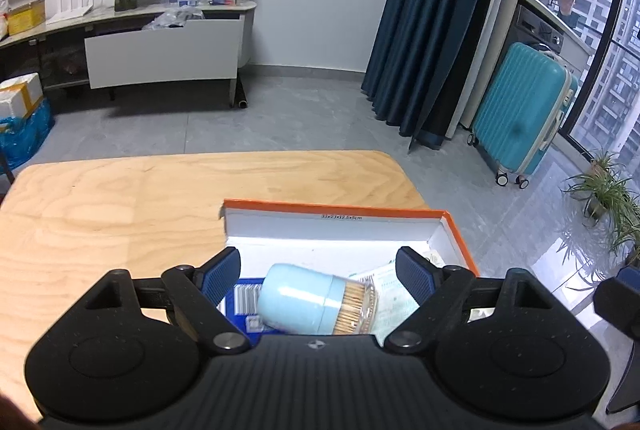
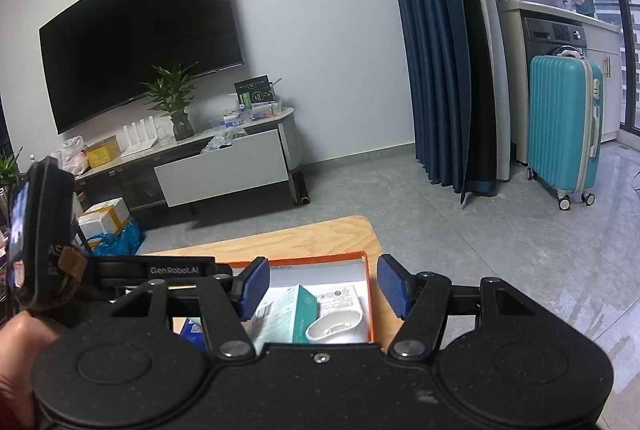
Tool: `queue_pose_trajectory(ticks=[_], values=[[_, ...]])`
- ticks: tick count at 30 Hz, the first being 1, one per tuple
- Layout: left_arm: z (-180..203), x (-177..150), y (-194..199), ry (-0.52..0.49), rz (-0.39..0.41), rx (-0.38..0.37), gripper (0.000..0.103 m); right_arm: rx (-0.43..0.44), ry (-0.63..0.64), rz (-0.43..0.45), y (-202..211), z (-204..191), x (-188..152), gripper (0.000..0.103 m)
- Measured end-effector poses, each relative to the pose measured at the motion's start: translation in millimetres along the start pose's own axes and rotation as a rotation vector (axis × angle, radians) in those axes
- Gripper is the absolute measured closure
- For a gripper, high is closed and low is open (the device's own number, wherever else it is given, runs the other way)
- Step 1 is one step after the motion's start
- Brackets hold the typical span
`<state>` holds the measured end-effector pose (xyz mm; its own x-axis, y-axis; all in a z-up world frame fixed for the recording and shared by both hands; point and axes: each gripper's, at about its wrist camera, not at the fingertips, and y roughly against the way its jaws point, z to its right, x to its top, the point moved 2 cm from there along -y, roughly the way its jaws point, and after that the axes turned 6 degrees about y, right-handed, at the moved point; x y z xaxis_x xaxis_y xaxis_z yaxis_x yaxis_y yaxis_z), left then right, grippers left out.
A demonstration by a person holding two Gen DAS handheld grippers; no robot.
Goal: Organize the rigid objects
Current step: 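Withdraw both tools from the tray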
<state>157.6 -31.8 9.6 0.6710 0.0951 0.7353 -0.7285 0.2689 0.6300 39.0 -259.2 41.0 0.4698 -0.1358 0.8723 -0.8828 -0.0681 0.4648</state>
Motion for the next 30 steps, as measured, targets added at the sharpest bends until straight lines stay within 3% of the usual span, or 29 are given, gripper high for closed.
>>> queue_pose_trajectory(ticks=[14, 30], values=[[6, -33, 63, -0.046, 0.028, 0.062, 0.0, 0.008, 0.043, -0.032, 42, -15, -27, 0.022], [12, -96, 99, -0.049, -0.016, 0.162, 0.0, 0.011, 0.069, -0.053, 84, -24, -58, 0.021]])
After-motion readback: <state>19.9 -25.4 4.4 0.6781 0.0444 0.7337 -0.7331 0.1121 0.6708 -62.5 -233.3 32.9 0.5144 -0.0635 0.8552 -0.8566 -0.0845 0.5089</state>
